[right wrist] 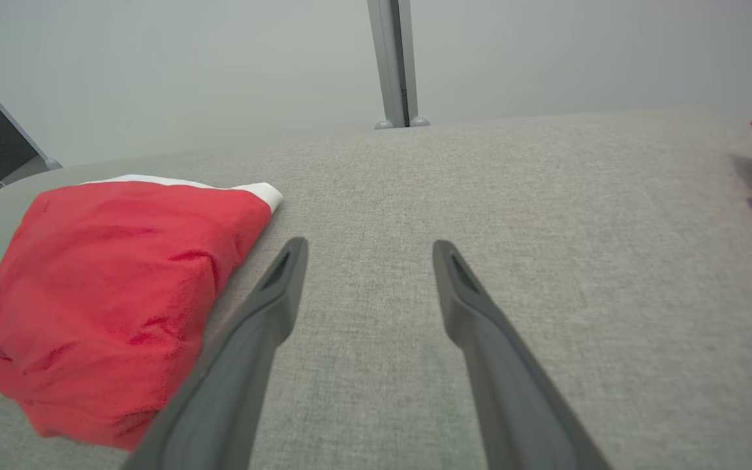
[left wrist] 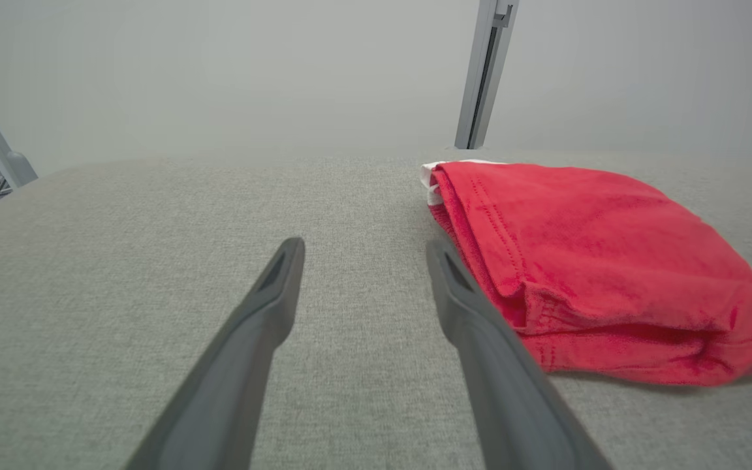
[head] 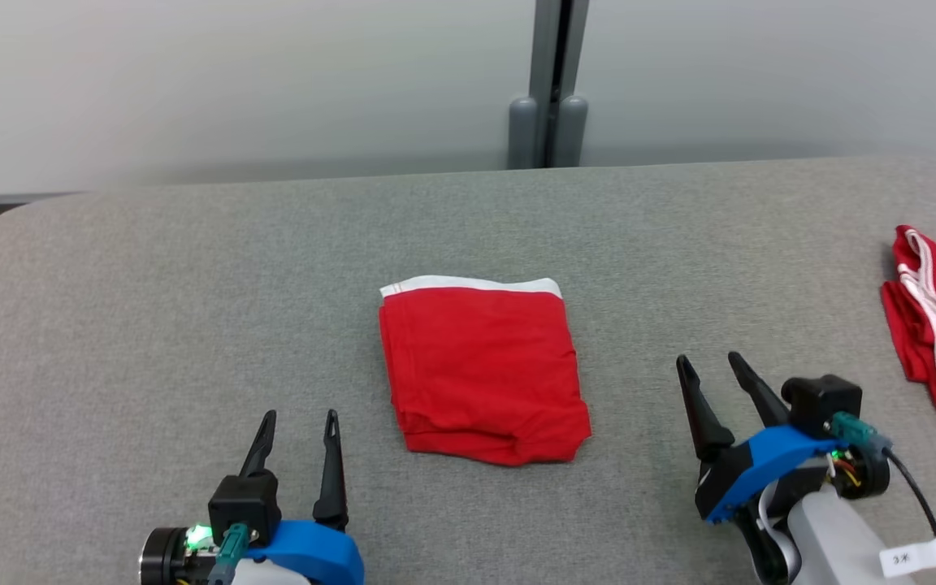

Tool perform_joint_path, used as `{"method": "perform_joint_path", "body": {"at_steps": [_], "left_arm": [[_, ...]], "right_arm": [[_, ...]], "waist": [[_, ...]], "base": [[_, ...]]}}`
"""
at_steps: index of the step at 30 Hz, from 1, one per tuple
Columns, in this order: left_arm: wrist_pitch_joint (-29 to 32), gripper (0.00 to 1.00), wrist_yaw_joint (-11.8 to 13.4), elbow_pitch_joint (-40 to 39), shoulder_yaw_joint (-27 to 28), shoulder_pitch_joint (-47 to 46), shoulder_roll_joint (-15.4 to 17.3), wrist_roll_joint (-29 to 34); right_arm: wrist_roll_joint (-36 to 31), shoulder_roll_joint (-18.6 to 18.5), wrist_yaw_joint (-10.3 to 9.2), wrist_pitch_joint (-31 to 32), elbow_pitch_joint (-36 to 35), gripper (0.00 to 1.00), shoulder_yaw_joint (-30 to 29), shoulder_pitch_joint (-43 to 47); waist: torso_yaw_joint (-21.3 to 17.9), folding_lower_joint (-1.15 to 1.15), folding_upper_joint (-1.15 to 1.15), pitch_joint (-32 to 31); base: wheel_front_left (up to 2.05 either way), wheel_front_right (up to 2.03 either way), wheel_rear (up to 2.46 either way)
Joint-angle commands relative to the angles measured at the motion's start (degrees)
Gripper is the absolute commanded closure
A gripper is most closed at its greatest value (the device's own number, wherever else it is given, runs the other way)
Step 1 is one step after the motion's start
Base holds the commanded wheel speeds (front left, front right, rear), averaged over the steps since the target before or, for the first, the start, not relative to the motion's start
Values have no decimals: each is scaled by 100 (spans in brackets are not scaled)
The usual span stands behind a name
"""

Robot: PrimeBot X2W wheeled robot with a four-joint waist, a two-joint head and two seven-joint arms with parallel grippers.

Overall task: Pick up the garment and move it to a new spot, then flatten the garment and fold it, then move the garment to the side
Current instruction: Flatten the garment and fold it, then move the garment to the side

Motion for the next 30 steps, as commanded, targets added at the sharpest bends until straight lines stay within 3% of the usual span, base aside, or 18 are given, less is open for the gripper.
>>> {"method": "perform_joint_path", "body": {"at_steps": [1, 11, 30], "left_arm": [[-23, 0, 13, 15, 40, 58, 13, 32], [-24, 0, 130, -164, 156, 494, 12, -69], [-23, 0, 48, -156, 129, 643, 12, -95]], "right_arm": [[-107, 51, 0, -13, -50, 0, -44, 106], [-732, 293, 0, -13, -233, 0, -349, 658], [-477, 328, 0, -13, -191, 0, -92, 736]], "waist": [[-90, 0, 0, -82], [-226, 0, 0, -348], [-161, 0, 0, -434]], "base": [[0, 0, 0], [0, 0, 0], [0, 0, 0]]}}
